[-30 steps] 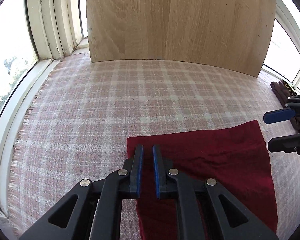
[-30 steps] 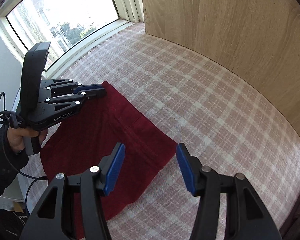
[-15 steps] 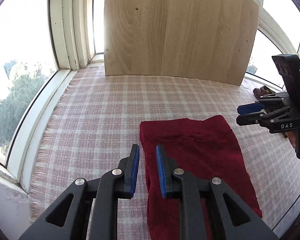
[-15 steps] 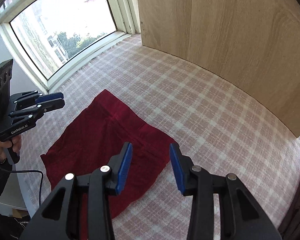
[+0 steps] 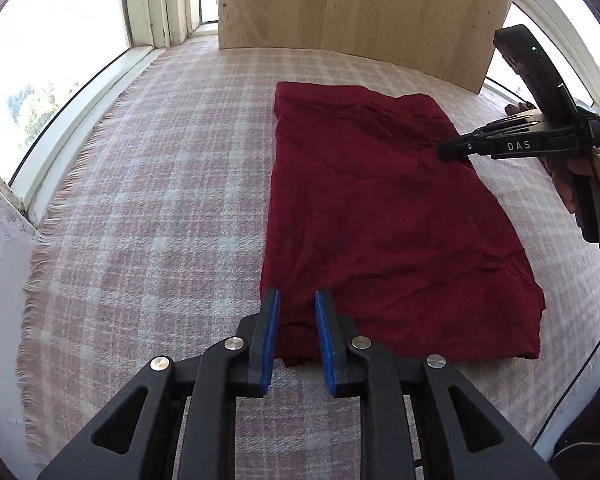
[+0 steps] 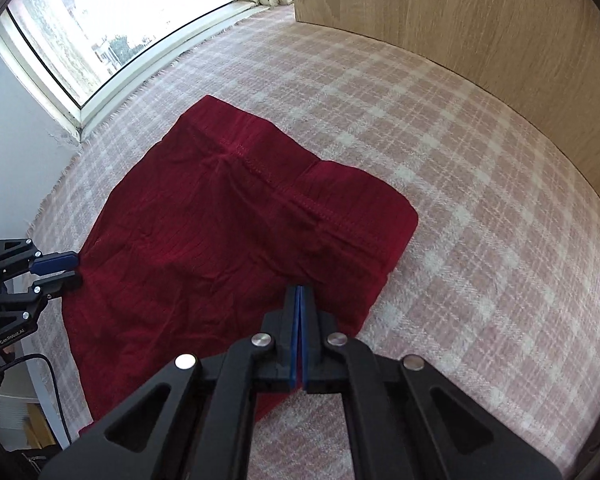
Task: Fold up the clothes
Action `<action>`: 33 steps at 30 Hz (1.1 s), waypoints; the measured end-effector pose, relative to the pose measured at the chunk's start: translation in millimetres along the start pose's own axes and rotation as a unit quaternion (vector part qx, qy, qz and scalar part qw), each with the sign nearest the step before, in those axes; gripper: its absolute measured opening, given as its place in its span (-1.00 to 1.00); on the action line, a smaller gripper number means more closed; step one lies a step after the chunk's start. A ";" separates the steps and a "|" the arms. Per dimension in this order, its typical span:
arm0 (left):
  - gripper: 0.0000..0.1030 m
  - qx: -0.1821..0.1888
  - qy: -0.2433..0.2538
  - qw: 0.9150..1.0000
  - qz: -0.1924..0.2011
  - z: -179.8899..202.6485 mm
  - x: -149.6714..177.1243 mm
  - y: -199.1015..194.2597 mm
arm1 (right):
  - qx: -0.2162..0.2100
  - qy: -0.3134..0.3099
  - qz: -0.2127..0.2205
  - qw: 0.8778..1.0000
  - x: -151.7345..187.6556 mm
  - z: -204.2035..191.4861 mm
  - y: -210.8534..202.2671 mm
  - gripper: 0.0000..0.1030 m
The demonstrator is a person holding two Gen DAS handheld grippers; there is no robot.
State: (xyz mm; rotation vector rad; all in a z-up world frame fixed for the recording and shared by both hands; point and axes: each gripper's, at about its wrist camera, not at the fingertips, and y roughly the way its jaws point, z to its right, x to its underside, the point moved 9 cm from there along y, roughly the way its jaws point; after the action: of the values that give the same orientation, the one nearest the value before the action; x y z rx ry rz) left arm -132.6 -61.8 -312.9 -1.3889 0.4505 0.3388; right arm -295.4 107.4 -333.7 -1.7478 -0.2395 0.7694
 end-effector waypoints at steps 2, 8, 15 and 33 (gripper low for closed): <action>-0.64 0.009 -0.016 1.000 0.012 -4.8 -1.2 -7.6 | -0.006 -0.002 0.016 1.000 -0.4 -3.9 -16.7 -0.99; -0.64 0.013 0.015 0.999 0.036 11.7 -1.6 -28.4 | -0.071 -0.020 0.023 0.997 45.5 -63.4 -63.7 -0.99; -0.59 0.017 0.066 0.998 0.001 22.5 11.0 2.2 | -0.040 -0.037 -0.032 0.998 100.8 -83.7 -28.2 -1.00; -0.52 0.091 0.091 0.991 0.039 31.4 -46.7 7.9 | -0.019 0.092 -0.019 0.995 102.3 -85.6 -41.4 -1.00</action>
State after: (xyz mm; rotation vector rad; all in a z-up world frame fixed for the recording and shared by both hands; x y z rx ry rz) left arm -173.7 -28.1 -292.8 -1.2311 0.6714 0.2288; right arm -156.2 107.6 -322.5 -1.8319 -0.1635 0.5749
